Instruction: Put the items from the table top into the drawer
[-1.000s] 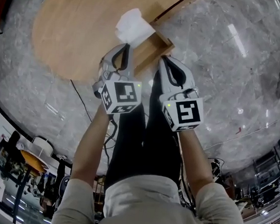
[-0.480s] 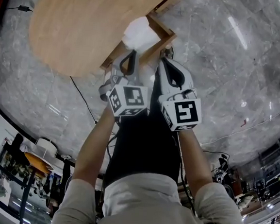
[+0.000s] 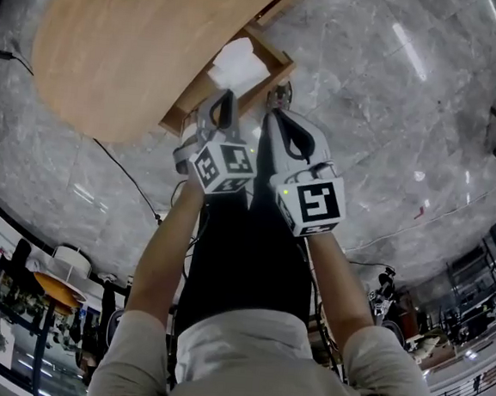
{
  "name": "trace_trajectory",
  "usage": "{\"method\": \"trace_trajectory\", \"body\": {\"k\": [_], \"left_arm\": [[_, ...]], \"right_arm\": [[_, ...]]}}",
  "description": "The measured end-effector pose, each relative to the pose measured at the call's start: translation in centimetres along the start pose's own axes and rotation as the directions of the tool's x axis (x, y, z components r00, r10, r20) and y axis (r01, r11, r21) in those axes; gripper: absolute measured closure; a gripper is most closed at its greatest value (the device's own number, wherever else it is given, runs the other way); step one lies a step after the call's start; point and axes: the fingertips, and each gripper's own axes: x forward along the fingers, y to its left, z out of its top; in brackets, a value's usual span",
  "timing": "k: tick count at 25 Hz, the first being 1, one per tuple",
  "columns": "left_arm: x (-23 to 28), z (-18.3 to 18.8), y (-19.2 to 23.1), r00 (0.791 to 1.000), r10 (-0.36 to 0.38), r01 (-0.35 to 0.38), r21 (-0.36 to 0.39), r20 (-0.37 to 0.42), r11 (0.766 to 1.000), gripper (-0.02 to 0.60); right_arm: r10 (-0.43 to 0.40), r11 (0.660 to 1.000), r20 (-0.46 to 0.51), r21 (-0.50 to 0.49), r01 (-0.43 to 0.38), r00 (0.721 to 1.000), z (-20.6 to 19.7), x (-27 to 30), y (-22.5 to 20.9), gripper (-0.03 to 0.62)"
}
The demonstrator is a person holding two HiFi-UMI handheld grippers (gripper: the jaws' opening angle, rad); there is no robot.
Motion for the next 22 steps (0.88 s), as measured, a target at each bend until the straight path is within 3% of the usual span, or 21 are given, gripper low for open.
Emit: {"method": "trace_trajectory", "body": {"k": [9,22], "left_arm": [[4.2,-0.1,0.0,0.998,0.031,-0.032,-0.013,-0.049,0.999,0.557],[7.6,-2.2,-2.2,0.990,-0.062,0.051,-0.091,-0.127,0.995,0.556]], "right_arm": [[0.019,1.000,-0.049,-0.019,-0.020,0.999,0.6,1.5,-2.6,0.586],[0.024,1.000,-0.095,0.014,-0.023,0.995,-0.4,2.7,-3.8,0.586]]}}
